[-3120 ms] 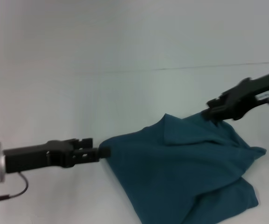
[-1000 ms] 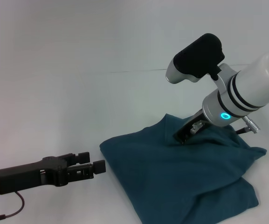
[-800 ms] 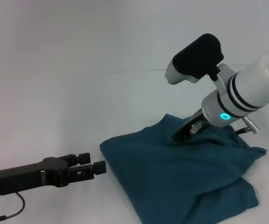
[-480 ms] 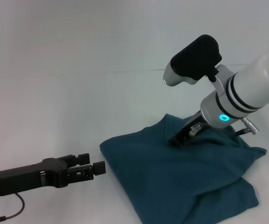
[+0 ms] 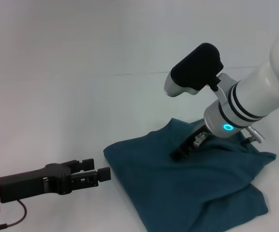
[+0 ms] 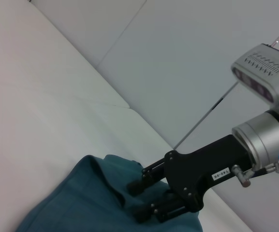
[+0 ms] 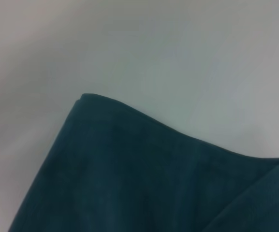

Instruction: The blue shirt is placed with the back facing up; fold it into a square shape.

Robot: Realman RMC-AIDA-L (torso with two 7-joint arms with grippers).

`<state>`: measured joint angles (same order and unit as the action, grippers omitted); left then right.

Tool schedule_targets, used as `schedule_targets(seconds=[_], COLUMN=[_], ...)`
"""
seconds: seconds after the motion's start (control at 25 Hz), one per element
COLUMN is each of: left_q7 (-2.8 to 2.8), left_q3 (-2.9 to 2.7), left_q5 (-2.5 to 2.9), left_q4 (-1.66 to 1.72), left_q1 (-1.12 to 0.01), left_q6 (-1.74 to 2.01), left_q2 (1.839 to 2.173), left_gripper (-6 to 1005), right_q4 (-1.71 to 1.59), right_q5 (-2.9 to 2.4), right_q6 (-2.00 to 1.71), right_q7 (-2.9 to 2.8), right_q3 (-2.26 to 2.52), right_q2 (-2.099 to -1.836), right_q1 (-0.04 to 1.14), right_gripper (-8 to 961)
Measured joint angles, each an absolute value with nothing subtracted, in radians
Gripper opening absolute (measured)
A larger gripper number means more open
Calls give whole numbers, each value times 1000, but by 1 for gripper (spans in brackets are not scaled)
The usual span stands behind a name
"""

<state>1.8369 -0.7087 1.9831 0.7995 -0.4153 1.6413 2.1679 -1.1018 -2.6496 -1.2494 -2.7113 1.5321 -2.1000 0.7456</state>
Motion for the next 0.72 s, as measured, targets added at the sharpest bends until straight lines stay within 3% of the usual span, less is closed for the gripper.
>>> schedule_targets(seconds=[0.08,0.28,0.52,0.72], left_q7=[1834,1831,1830,1830], left_q3=[-709,-709,-709,-709], left_q5=[1983,1982,1982,1980], left_q4=[798,787,786,786], left_q1=[-415,-415,-416,-416], left_q6=[1641,1641,1642,1643], left_q2=[2169,2168,2168,2167], left_gripper=[921,921,921,921], right_q4=[-1094,-1091,-1090,-1090], right_q5=[-2650,-2650,-2650,-2651], right_q6=[-1241,-1224,-1223,-1213], right_q7=[-2711,-2710,-2711,-2711], right_q3=[1535,1540,1537,1531], right_q2=[-2100,-2100,-2100,-2098], right_q1=[748,745,740,735], right_gripper=[495,548,345,102])
